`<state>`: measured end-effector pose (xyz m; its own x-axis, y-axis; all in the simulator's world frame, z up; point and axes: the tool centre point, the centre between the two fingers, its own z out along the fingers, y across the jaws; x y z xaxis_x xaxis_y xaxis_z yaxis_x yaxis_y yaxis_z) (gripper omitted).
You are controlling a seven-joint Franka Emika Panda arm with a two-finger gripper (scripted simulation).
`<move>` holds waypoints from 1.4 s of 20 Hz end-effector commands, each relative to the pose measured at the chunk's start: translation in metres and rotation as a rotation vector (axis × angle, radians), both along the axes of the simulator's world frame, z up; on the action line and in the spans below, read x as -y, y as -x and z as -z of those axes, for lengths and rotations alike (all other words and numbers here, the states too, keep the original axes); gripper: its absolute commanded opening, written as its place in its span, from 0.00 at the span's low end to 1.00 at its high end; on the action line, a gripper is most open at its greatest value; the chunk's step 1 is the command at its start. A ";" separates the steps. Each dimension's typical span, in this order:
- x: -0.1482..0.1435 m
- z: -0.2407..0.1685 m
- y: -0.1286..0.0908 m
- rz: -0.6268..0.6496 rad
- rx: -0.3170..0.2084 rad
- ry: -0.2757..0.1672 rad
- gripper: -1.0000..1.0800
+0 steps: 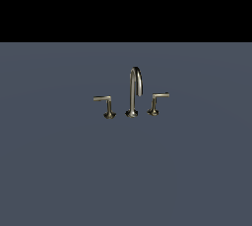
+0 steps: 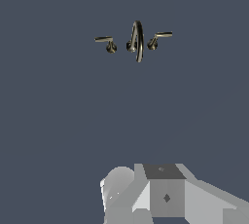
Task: Turn on the faucet by rotating a designated handle.
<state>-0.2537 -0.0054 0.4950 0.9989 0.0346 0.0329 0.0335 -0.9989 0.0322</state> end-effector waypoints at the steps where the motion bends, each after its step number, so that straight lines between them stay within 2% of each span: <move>1: 0.000 0.000 0.000 0.000 0.000 0.000 0.00; 8: -0.005 0.007 -0.003 0.025 0.000 -0.001 0.00; 15: -0.021 0.028 -0.012 0.102 -0.001 -0.004 0.00; 28: -0.069 0.098 -0.052 0.354 -0.002 -0.014 0.00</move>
<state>-0.2070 0.0580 0.4062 0.9586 -0.2833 0.0290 -0.2839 -0.9586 0.0203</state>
